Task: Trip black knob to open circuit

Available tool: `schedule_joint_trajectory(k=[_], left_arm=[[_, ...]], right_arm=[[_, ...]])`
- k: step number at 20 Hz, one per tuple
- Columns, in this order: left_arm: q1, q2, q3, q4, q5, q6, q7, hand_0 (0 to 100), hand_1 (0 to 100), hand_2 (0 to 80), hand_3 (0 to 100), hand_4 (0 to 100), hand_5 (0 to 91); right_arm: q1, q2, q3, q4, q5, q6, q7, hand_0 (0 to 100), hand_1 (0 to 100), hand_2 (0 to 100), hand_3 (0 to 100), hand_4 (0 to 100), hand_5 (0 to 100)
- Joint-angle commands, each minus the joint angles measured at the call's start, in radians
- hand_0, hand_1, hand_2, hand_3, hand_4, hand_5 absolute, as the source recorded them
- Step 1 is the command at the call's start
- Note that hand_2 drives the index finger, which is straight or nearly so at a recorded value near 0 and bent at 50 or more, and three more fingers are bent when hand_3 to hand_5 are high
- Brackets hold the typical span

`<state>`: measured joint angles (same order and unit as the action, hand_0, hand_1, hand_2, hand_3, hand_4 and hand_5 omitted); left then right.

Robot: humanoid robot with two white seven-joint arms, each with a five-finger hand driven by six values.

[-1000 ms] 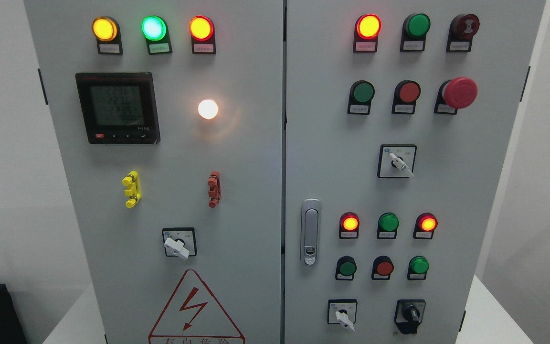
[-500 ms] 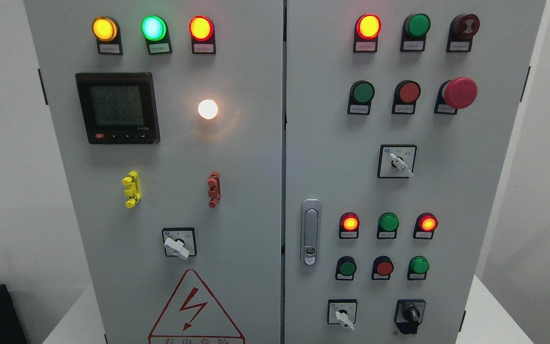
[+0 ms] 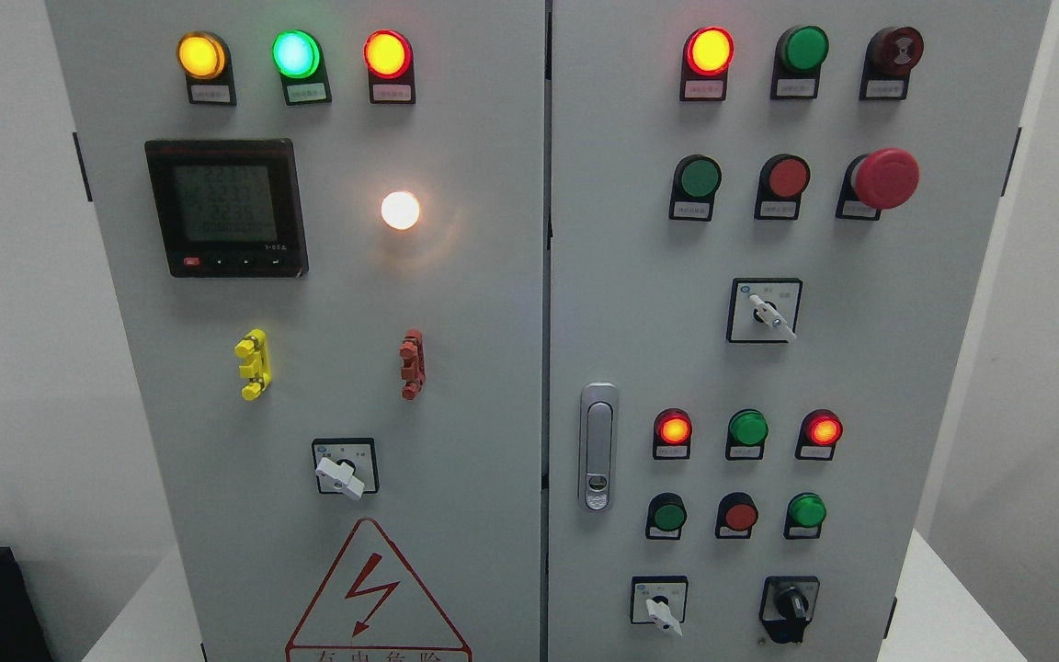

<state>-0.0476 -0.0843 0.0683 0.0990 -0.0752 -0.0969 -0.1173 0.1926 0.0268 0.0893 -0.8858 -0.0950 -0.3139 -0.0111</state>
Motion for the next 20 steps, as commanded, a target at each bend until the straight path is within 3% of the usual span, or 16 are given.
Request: schedule_joint_trajectory(k=[1,6,8,11,18,20], left_arm=[[0.000,0.000,0.001,-0.016,0.000,0.000,0.001,12,39,0.0,0,0,0.0],[0.000,0.000,0.001,-0.016,0.000,0.000,0.001,12,39,0.0,0,0,0.0],[0.000,0.000,-0.001,-0.016,0.000,0.000,0.001,12,39,0.0,0,0,0.0],[0.000,0.000,0.001,-0.016,0.000,0.000,0.001,12,39,0.0,0,0,0.0],[0.000,0.000,0.001,-0.016,0.000,0.000,0.001,12,39,0.0,0,0,0.0],[0.000,0.000,-0.001,-0.016,0.000,0.000,0.001,12,39,0.0,0,0,0.0]], right_arm=[[0.005,-0.041,-0.072,-0.370,0.000,-0.001,-0.001,0,0,0,4,0,0],[0.041,-0.064,-0.094,-0.557,-0.002,0.001,0.000,0,0,0,11,0,0],[0.047,-0.065,-0.092,-0.617,-0.002,0.004,-0.001,0,0,0,20,12,0],[0.045,-0.071,-0.094,-0.680,-0.002,0.007,-0.001,0,0,0,36,29,12],[0.038,-0.085,-0.100,-0.759,-0.003,0.010,-0.003,0,0,0,60,47,40],[0.031,-0.085,-0.098,-0.771,-0.008,0.010,-0.012,0,0,0,66,56,54]])
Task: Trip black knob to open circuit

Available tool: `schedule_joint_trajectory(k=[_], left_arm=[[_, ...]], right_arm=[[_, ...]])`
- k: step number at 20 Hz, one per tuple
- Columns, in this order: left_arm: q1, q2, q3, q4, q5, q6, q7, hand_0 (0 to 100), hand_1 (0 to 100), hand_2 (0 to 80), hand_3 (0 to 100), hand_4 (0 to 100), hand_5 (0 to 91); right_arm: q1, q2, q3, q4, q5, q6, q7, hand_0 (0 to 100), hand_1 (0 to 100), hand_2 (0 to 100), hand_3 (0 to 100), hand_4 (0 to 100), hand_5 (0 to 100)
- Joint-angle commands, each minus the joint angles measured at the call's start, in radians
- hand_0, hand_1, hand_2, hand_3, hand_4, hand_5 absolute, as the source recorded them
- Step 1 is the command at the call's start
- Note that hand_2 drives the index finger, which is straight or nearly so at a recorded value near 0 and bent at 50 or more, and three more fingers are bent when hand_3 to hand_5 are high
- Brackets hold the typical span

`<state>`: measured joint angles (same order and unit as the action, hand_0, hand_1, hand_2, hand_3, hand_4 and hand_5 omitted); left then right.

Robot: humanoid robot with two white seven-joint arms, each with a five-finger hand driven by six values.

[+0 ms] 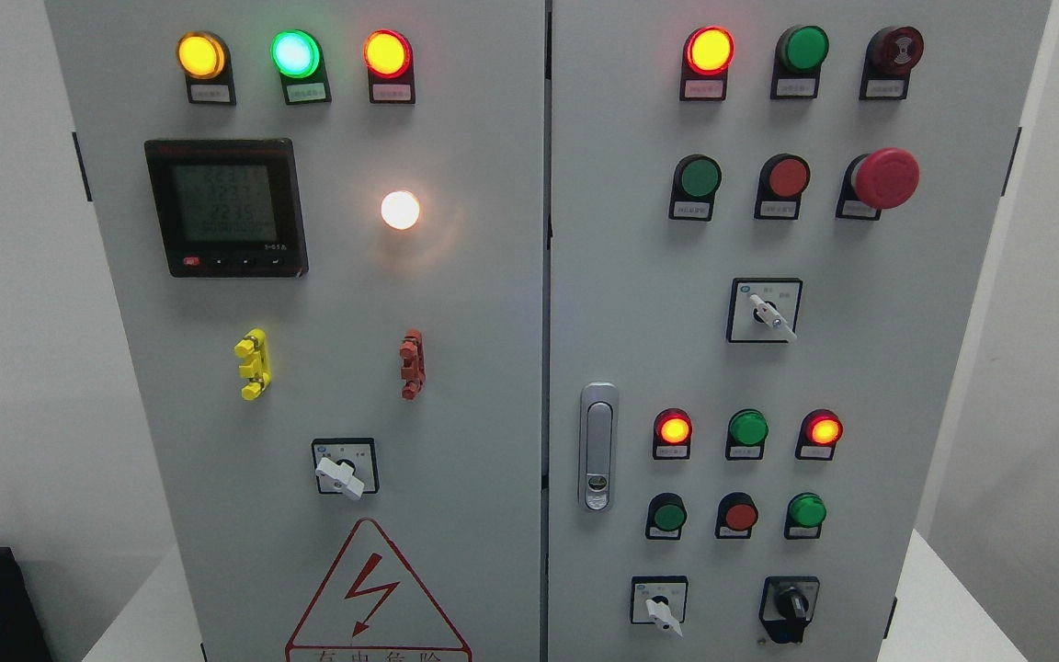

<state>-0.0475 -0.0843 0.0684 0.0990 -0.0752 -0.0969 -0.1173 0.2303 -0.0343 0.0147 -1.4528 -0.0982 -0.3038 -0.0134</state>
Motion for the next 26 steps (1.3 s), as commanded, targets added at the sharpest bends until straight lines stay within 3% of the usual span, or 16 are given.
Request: schedule_joint_trajectory(k=[1,6,14,19,26], left_arm=[[0.000,0.000,0.001,-0.016,0.000,0.000,0.001,12,39,0.0,0,0,0.0],[0.000,0.000,0.001,-0.016,0.000,0.000,0.001,12,39,0.0,0,0,0.0],[0.000,0.000,-0.001,-0.016,0.000,0.000,0.001,12,39,0.0,0,0,0.0],[0.000,0.000,-0.001,-0.016,0.000,0.000,0.001,12,39,0.0,0,0,0.0],[0.000,0.000,0.001,-0.016,0.000,0.000,0.001,12,39,0.0,0,0,0.0]], right_arm=[[-0.009,-0.026,-0.022,-0.213,-0.021,0.000,-0.014,0,0,0,67,58,56],[-0.019,-0.038,-0.021,-0.261,-0.054,0.012,-0.017,0,0,0,73,71,70],[-0.075,-0.038,-0.012,-0.276,-0.054,0.055,-0.031,0,0,0,93,87,92],[-0.103,-0.036,-0.007,-0.288,-0.054,0.084,-0.034,0,0,0,100,92,96],[-0.131,-0.033,-0.004,-0.297,-0.054,0.112,-0.053,0,0,0,100,98,99]])
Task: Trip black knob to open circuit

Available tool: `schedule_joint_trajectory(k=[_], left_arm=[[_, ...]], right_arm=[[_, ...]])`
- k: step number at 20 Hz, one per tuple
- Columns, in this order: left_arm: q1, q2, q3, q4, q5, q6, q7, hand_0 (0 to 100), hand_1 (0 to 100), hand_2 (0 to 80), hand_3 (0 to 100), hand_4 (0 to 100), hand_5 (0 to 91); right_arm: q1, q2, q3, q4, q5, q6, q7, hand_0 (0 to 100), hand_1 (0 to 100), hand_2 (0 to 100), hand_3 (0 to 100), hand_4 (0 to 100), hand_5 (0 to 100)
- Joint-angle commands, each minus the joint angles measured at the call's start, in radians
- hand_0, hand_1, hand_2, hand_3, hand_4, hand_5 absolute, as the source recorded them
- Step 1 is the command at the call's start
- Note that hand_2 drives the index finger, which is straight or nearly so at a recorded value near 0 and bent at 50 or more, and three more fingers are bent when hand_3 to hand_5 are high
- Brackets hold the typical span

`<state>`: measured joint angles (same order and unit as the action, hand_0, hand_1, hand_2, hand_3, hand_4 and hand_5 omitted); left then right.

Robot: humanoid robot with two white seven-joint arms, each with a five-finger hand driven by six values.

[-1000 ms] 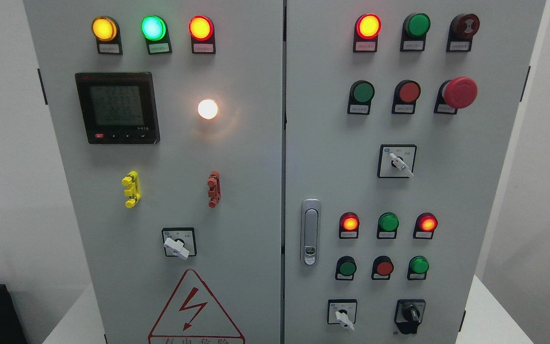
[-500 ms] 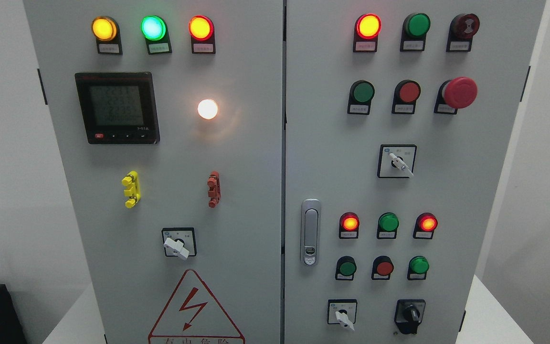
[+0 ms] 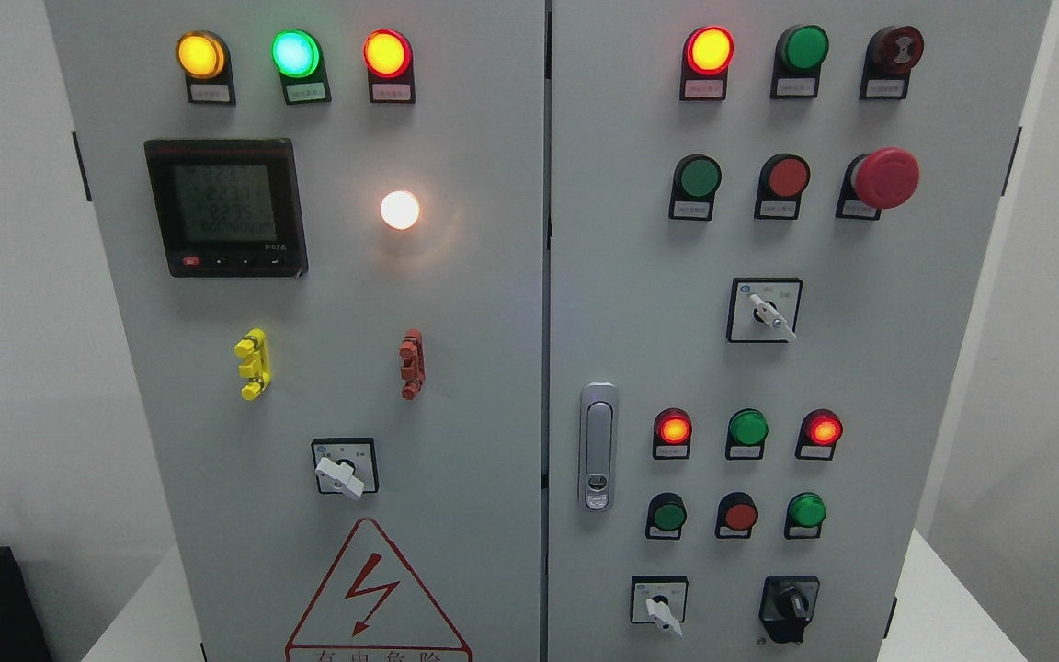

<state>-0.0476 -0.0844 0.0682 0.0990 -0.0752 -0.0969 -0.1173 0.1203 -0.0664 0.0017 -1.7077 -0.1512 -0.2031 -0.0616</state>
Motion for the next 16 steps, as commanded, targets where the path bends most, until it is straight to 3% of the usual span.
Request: schedule_joint_trajectory(k=[1,16], left_arm=[[0.000,0.000,-0.001,-0.016,0.000,0.000,0.001,12,39,0.0,0,0,0.0],[0.000,0.000,0.001,-0.016,0.000,0.000,0.001,12,39,0.0,0,0,0.0]], right_arm=[[-0.019,-0.001,0.011,-0.046,-0.001,0.014,-0.004,0,0,0,100,98,99],[-0.034,0.003,0.044,-0.055,-0.002,0.022,-0.004,0,0,1,100,100,100]])
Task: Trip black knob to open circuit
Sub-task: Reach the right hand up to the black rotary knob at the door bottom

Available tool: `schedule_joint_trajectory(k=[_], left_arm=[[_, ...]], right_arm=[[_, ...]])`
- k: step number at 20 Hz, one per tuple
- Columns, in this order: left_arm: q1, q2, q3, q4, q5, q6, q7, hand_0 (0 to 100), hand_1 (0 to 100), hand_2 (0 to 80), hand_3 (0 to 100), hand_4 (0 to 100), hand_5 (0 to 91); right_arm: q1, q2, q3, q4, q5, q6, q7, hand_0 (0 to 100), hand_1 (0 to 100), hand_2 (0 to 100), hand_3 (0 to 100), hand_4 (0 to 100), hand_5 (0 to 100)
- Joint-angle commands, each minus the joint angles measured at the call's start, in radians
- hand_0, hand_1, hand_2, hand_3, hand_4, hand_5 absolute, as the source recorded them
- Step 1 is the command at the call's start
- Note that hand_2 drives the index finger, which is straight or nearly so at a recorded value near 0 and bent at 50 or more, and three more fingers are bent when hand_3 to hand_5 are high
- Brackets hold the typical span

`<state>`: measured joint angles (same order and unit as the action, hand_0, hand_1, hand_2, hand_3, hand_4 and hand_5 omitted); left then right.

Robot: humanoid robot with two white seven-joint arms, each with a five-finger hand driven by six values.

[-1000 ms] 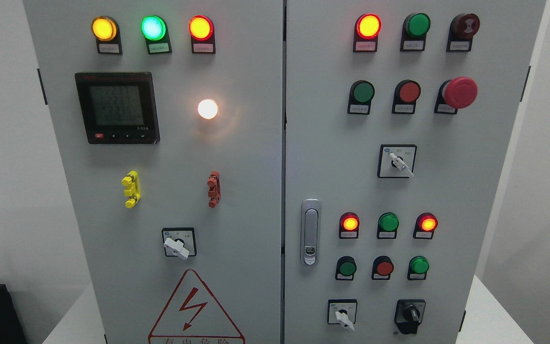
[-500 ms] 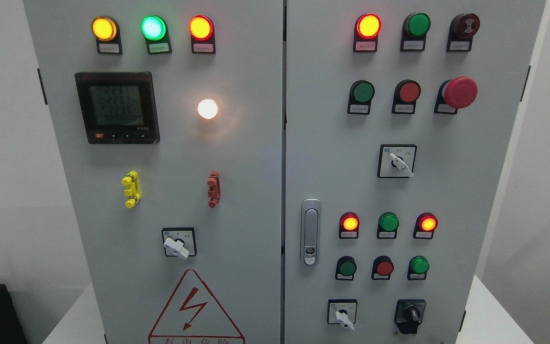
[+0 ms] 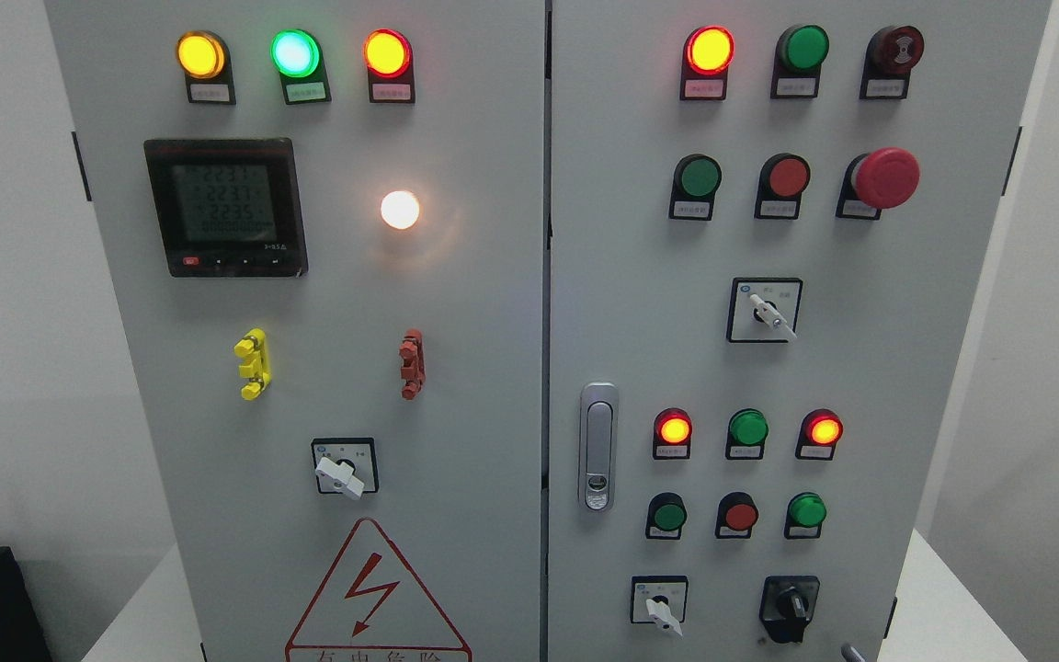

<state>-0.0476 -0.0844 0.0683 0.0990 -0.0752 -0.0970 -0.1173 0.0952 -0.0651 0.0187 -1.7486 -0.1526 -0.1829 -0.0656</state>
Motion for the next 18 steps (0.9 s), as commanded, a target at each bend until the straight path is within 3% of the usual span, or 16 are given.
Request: schedule_joint_trajectory(k=[1,18], left_arm=[[0.000,0.000,-0.001,-0.016,0.000,0.000,0.001,12,39,0.0,0,0,0.0],[-0.002,0.000,-0.001,-0.016,0.000,0.000,0.001,12,39,0.0,0,0,0.0]], right_arm=[[-0.011,0.002,0.027,-0.012,-0.001,0.002,0.000,0,0,1,100,100,100],[-0.026,-0.001,0.029,0.007,-0.001,0.010,0.004,0,0,2,100,100,100]])
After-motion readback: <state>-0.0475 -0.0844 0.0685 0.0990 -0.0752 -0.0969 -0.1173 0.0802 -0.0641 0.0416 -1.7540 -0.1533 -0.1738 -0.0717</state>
